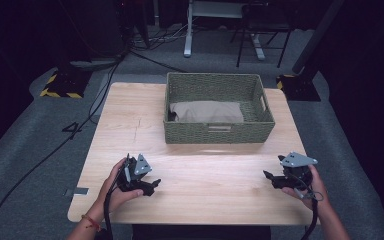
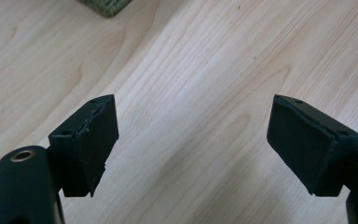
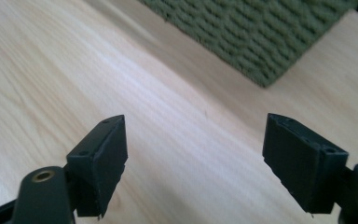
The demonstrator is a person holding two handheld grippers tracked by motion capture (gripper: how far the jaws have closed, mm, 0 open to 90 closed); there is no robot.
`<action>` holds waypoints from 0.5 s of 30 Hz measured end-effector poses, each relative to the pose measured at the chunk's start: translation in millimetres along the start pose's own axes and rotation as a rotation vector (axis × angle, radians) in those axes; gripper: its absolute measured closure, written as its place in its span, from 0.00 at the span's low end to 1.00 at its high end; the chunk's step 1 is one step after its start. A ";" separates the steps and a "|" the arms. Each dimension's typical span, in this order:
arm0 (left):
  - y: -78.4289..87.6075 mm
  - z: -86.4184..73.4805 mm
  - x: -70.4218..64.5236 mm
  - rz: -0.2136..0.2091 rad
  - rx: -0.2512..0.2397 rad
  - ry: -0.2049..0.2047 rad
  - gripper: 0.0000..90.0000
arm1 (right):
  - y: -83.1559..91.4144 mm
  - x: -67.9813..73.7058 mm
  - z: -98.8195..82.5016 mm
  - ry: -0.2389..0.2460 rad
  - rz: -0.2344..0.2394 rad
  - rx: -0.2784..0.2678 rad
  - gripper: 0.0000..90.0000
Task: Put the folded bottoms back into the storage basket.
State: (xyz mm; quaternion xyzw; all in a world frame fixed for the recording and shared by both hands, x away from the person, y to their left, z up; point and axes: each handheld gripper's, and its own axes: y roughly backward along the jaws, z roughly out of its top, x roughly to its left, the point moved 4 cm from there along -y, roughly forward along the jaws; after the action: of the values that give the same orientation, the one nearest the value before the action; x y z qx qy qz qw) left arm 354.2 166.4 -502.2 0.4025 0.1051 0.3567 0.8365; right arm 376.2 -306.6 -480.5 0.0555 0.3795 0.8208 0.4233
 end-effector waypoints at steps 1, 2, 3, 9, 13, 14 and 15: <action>-0.3 -2.5 -0.1 -0.009 0.003 0.013 0.19 | 0.7 -0.7 -3.3 -0.001 0.000 0.004 0.24; -0.6 -4.7 -0.4 -0.015 0.003 0.026 0.19 | 1.8 -1.7 -9.9 -0.016 0.001 0.006 0.24; -0.1 -6.9 -0.8 -0.019 0.002 0.034 0.19 | 3.3 -3.3 -16.9 -0.033 0.009 0.011 0.24; -0.3 -23.0 -0.3 -0.016 0.019 0.050 0.19 | 6.0 -13.9 -60.1 -0.139 -0.003 0.042 0.23; -0.6 -37.7 6.6 -0.001 0.040 0.090 0.17 | 6.8 -20.2 -78.8 -0.200 0.007 0.025 0.21; -0.7 -41.1 9.0 -0.019 0.024 0.124 0.17 | 7.5 -22.0 -81.7 -0.218 0.008 0.016 0.20; -0.6 -44.4 11.0 -0.035 0.012 0.155 0.17 | 7.7 -23.9 -84.3 -0.232 0.006 0.004 0.19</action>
State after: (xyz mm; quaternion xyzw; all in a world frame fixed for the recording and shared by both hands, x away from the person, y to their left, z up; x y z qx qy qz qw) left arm 341.9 200.2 -530.5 0.3770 0.1786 0.3713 0.8295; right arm 351.7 -375.5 -529.3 0.1522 0.3295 0.8094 0.4617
